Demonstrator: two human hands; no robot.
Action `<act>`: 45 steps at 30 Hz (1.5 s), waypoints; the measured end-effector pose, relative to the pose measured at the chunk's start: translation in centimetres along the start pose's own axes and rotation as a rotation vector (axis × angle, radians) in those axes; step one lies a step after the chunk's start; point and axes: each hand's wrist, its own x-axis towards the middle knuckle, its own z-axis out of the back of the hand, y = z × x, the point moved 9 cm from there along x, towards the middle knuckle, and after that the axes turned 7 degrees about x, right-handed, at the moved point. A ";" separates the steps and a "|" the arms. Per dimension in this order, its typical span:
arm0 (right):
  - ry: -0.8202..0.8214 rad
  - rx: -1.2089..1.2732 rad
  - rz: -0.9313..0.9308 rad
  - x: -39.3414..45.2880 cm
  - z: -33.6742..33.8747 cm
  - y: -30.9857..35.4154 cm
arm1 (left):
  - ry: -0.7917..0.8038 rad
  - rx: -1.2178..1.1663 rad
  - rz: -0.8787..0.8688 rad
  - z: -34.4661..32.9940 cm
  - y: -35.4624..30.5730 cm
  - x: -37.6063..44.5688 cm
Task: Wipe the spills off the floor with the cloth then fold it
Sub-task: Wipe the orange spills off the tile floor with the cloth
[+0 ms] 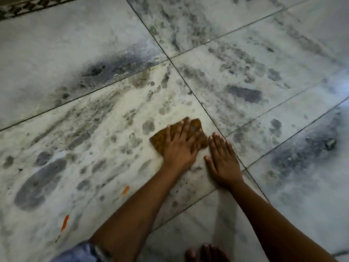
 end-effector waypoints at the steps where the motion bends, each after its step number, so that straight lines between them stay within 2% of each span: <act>1: 0.002 -0.001 0.002 -0.1 -0.3 0.1 | -0.017 0.014 -0.027 -0.4 0.1 -1.4; 5: -0.020 0.026 0.022 0.1 -0.2 -0.1 | 0.015 0.049 -0.065 -0.7 3.3 -0.9; 10: -0.033 0.065 0.035 0.0 -0.4 -0.2 | 0.035 0.011 0.273 1.1 8.6 8.1; 12: -0.047 0.072 0.044 0.1 -0.2 -0.1 | 0.032 0.013 0.341 1.5 8.8 9.8; 15: -0.045 0.087 0.050 0.0 -0.1 0.0 | -0.019 -0.002 0.254 0.8 5.9 6.5; 19: -0.057 0.090 0.061 0.0 0.2 0.1 | -0.057 0.043 0.061 -0.6 2.0 -4.7; 22: -0.071 0.082 0.074 -0.1 0.2 0.3 | -0.028 0.062 -0.009 -1.2 4.1 -7.3; 24: -0.068 0.090 0.075 0.0 0.2 0.3 | -0.035 0.076 0.039 -0.9 7.0 -5.0; 27: -0.070 0.081 0.070 0.0 0.2 0.2 | -0.020 0.054 0.244 0.3 11.1 -0.8; 30: -0.068 0.084 0.068 0.0 0.1 0.2 | -0.029 -0.005 0.313 0.5 10.7 -0.9; 33: -0.072 0.075 0.064 -0.1 0.0 0.4 | -0.093 0.019 0.262 -0.7 5.4 -6.6; 35: -0.078 0.075 0.055 -0.1 0.0 0.4 | -0.081 0.027 0.189 -1.8 1.9 -10.7; 39: -0.083 0.082 0.057 -0.1 0.2 0.4 | -0.113 -0.003 0.043 -1.3 1.8 -10.3; 41: -0.074 0.085 0.059 -0.1 0.1 0.3 | -0.115 -0.015 0.108 -0.7 4.2 -7.2; 45: -0.064 0.090 0.060 0.0 0.0 0.3 | -0.054 -0.050 0.345 0.5 9.8 -0.9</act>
